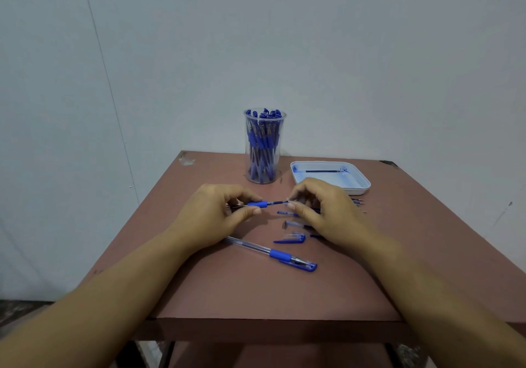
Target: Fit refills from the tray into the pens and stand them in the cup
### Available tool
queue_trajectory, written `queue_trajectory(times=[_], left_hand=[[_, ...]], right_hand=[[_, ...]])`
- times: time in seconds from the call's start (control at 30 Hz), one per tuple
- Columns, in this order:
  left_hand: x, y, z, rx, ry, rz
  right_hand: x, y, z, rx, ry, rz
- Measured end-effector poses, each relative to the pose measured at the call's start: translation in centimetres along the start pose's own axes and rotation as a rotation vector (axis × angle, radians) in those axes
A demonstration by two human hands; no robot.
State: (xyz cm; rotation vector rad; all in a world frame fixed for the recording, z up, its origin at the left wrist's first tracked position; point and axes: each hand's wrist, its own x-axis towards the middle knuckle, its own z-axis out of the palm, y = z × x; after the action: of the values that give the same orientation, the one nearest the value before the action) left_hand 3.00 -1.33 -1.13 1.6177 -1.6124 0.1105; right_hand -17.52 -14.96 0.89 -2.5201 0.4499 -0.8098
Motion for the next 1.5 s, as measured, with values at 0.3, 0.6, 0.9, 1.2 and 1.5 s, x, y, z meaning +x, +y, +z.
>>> queue_trajectory(times=[0.3, 0.6, 0.9, 1.2, 1.5], left_hand=[[0.0, -0.1, -0.1, -0.01, 0.012, -0.013], [0.0, 0.1, -0.2, 0.004, 0.016, -0.02], [0.0, 0.1, -0.2, -0.018, 0.017, -0.026], [0.0, 0.3, 0.0, -0.022, 0.017, 0.001], [0.1, 0.0, -0.1, -0.025, 0.046, -0.018]], right_hand=[[0.1, 0.8, 0.0, -0.063, -0.1, 0.037], [0.8, 0.9, 0.3, -0.133, -0.255, 0.065], [0.6, 0.1, -0.1, 0.26, 0.088, 0.122], [0.4, -0.5, 0.7, 0.31, 0.007, 0.087], [0.5, -0.5, 0.0, 0.306, 0.105, 0.091]])
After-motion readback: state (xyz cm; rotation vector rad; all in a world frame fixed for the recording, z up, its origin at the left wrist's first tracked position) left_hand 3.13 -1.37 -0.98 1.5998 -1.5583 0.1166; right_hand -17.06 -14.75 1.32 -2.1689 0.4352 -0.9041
